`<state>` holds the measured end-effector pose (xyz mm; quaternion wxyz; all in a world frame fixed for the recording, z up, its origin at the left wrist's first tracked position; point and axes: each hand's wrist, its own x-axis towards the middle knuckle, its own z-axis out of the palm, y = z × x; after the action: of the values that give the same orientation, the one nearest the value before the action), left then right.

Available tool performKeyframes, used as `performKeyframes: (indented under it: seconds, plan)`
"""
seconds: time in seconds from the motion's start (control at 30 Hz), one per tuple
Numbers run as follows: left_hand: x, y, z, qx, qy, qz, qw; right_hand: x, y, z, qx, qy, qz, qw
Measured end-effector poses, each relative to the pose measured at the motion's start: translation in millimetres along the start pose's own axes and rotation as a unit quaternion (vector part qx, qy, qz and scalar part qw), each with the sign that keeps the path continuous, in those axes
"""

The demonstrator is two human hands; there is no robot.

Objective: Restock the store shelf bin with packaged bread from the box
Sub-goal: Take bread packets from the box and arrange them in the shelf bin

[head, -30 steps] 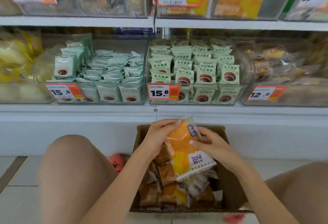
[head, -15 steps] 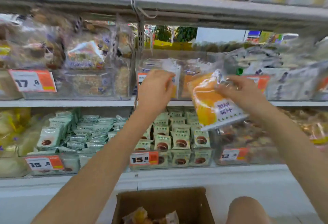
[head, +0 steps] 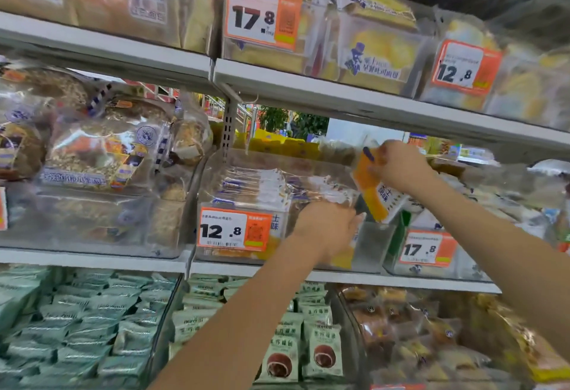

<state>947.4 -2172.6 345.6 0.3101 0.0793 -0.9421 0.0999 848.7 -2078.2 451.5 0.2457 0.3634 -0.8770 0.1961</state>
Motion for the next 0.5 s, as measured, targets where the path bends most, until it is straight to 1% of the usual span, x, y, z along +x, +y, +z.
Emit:
performKeyframes:
  seconds: [0.07,0.2,0.27,0.4,0.5]
  plan:
    - [-1,1,-3,-0.004,0.008,0.008,1.000,5,-7,4,-0.083,-0.088,-0.001,0.993]
    - [-2,1,-4,0.008,0.017,0.023,1.000,15,-20,8,-0.199,-0.166,0.028,0.966]
    - [-2,0,-4,0.030,0.013,0.026,0.999,20,-25,4,-0.228,-0.176,0.038,0.957]
    - [-1,1,-3,0.034,0.014,0.017,0.999,30,-29,1,-0.252,-0.165,0.039,0.953]
    - [-2,2,-2,0.025,0.018,0.013,0.999,32,-29,21,-0.290,-0.215,0.015,0.933]
